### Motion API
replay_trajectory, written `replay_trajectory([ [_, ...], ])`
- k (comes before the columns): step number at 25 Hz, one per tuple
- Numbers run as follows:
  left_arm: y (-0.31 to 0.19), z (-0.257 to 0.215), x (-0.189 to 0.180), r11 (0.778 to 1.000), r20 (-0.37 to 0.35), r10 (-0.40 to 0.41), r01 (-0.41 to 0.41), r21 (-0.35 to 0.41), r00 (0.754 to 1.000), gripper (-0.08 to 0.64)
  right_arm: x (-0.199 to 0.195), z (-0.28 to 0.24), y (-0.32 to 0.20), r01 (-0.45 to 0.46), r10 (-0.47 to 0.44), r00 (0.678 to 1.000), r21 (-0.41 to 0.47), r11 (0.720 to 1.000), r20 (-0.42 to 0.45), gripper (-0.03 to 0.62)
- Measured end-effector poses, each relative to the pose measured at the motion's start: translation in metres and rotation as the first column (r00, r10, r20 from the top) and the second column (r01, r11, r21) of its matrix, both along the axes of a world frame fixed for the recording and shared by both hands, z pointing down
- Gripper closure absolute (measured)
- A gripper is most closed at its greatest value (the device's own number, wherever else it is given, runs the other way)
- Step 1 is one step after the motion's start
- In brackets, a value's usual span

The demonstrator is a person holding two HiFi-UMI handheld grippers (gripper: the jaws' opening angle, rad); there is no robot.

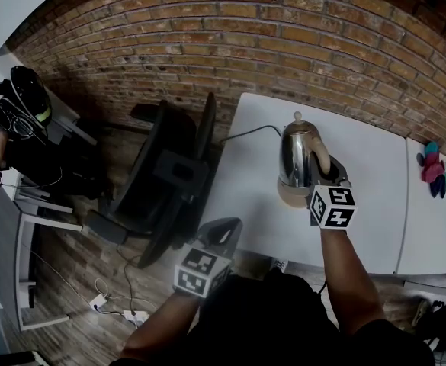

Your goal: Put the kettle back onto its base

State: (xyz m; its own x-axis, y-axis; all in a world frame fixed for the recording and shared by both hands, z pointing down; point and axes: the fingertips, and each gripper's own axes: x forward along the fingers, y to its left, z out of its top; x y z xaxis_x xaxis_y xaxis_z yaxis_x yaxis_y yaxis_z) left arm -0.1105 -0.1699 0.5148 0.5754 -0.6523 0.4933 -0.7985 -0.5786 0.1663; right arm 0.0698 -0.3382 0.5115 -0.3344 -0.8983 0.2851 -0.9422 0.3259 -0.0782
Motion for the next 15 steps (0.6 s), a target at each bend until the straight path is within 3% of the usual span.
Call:
replay_trajectory([
  [15, -0.002, -0.003, 0.004, 1.000, -0.012, 0.026, -0.026, 0.009, 1.000, 0.560, 0.006, 0.002, 0.017, -0.010, 0.010, 1.000, 0.035, 0.999, 0.004, 0.505],
])
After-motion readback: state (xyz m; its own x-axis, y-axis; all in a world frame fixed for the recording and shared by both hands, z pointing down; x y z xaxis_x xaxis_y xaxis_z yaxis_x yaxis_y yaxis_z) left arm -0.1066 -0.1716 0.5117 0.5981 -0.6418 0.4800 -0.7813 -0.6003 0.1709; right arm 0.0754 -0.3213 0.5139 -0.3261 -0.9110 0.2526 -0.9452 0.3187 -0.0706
